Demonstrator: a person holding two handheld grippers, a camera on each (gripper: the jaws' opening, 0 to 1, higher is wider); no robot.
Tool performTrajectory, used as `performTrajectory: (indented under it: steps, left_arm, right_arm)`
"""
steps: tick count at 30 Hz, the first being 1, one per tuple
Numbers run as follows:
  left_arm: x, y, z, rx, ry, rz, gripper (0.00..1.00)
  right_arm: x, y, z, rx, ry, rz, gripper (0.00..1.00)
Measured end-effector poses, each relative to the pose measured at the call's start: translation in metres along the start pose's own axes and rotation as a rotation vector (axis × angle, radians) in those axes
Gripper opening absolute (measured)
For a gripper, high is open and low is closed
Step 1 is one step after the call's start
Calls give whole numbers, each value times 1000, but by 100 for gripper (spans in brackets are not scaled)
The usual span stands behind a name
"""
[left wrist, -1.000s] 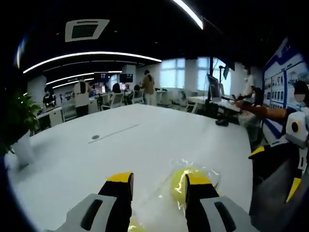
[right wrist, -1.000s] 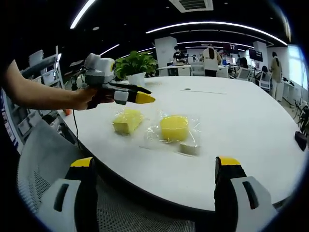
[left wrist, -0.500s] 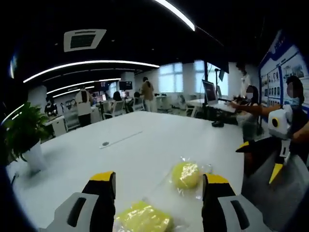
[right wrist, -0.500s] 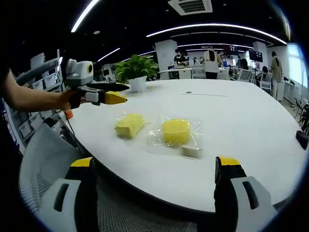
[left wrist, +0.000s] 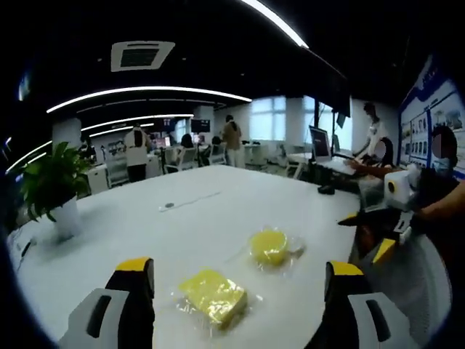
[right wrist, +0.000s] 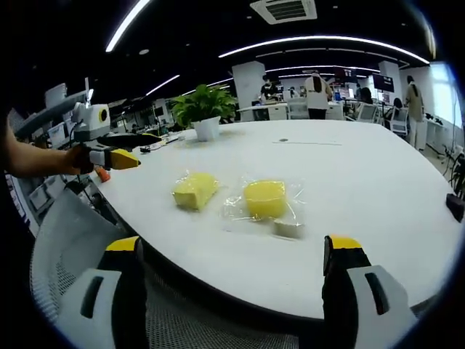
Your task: Compare the silicone blocks by pressing each to a similar depth, holding the contact briefly, and releasing to observe deformation and rebound differences across the visible hardness samples.
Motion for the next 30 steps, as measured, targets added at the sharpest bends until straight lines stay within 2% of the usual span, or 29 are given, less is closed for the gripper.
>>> performTrajectory:
  steps: [9, 16, 21, 26, 30]
  left_arm:
    - [1, -35, 14, -25, -35, 6, 100]
    - [21, -56, 23, -65, -82, -19, 100]
    - [38, -57, 24, -83, -70, -21, 100]
    - [42, -56, 24, -97, -80, -5, 100]
    - [45, -55, 24, -106, -24, -11, 100]
  right_arm:
    - [0, -1, 1, 1, -4, -6, 96]
    - [0, -1, 2, 9, 0, -11, 96]
    - [0, -2, 3, 17, -4, -15, 96]
    - [0, -2, 4, 26, -6, -18, 96]
    - [0, -2, 5, 31, -11, -21, 96]
Point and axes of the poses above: the point that each gripper's makers call its tool centre point, and the gripper's own axes: y roughly forward along the fingers, z roughly to its right, x roughly out of its underside, the point moved 10 cm from there along -y, roughly backward along the fingers, and after that the axes turned 10 degrees about z, right-handed, at the moved point
